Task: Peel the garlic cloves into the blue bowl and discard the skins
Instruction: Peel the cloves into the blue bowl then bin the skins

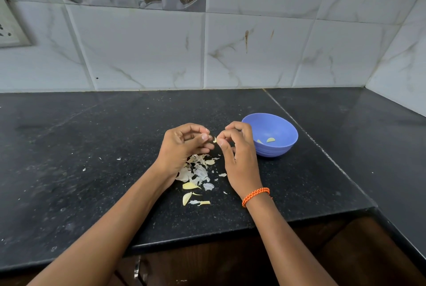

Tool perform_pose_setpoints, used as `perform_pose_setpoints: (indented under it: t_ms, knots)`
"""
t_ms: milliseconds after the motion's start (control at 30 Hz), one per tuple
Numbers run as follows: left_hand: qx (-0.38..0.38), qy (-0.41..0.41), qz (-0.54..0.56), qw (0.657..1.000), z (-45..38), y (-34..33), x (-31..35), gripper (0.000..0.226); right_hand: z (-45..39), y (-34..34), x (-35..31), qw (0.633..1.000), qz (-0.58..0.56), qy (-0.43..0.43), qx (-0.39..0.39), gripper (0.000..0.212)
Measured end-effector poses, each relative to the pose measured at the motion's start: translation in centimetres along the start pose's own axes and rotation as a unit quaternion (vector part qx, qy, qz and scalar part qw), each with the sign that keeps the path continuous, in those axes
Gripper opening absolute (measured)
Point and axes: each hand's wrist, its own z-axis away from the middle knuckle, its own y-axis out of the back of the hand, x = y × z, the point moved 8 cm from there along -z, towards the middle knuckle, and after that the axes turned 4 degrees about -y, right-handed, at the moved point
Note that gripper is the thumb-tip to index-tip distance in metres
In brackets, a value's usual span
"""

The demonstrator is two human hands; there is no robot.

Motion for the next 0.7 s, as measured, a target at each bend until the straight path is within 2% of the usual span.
perform_pose_setpoints:
  t_ms: [167, 433, 700]
  knots:
    - [0.015, -0.008, -0.027, 1.0, -0.19, 0.41, -0.07, 0.018, 0.0, 0.2, -0.15, 1.0, 0.005, 0.006, 0.005, 0.022]
    - [0.012, -0.031, -0.085, 0.996, -0.42, 0.44, -0.17, 0.013, -0.01, -0.51, 0.58, 0.999, -0.019, -0.006, -0.036, 0.028]
    - [-0.005, -0.053, -0.122, 0.991, -0.32, 0.08, 0.02, 0.012, -0.03, -0.09, 0.68, 0.997, -0.062, -0.045, -0.034, 0.01]
